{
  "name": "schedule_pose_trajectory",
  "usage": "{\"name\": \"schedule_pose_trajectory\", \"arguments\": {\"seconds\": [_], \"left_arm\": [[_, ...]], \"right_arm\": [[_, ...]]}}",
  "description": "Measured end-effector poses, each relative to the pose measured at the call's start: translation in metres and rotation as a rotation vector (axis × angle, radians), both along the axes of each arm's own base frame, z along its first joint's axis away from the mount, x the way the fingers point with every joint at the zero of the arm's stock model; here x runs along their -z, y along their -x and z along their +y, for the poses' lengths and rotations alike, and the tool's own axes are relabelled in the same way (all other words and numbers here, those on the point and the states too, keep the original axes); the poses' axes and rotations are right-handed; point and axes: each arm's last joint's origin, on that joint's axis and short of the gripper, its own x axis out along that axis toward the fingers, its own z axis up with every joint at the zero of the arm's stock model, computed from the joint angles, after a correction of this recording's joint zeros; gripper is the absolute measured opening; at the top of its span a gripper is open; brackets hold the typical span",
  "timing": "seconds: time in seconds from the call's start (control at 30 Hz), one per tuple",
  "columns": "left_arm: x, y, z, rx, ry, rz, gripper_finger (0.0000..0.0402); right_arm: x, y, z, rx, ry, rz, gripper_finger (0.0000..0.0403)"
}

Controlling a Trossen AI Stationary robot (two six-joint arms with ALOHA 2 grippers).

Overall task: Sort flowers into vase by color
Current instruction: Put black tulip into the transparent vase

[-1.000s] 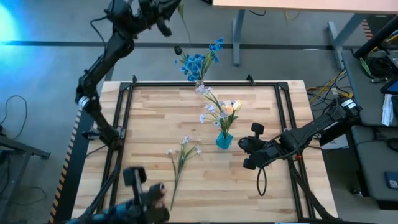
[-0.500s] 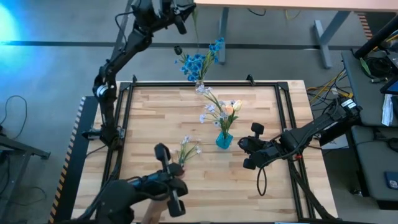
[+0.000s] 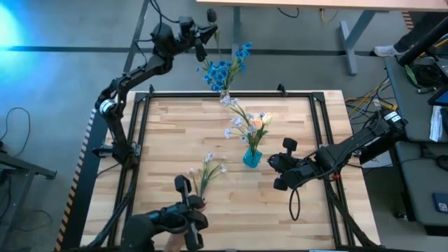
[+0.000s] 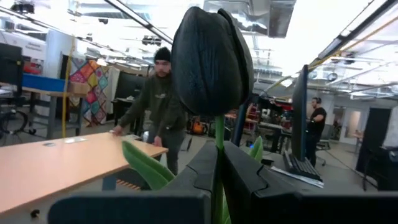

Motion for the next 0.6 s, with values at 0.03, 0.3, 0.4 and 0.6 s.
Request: {"name": "schedule_pose_trajectory", "arguments": {"seconds": [0.03, 0.3, 0.4, 0.6], "left_arm": [[0.003, 0.001, -0.001, 0.010, -0.004, 0.000, 0.0000], [0.017, 0.001, -0.005, 0.051, 0.016, 0.009, 0.0000], [0.018, 0.001, -0.007, 0.067, 0.032, -0.012, 0.0000], [0.031, 0.003, -0.010, 0.095, 0.045, -0.055, 0.0000]], "right_arm": [[0.000, 0.000, 0.000, 0.002, 0.003, -0.002, 0.0012], [0.000, 0.000, 0.000, 0.008, 0.012, -0.006, 0.0012], [0.000, 0.000, 0.000, 0.008, 0.012, -0.007, 0.0012], [0.000, 0.000, 0.000, 0.002, 0.019, -0.004, 0.0012]]}}
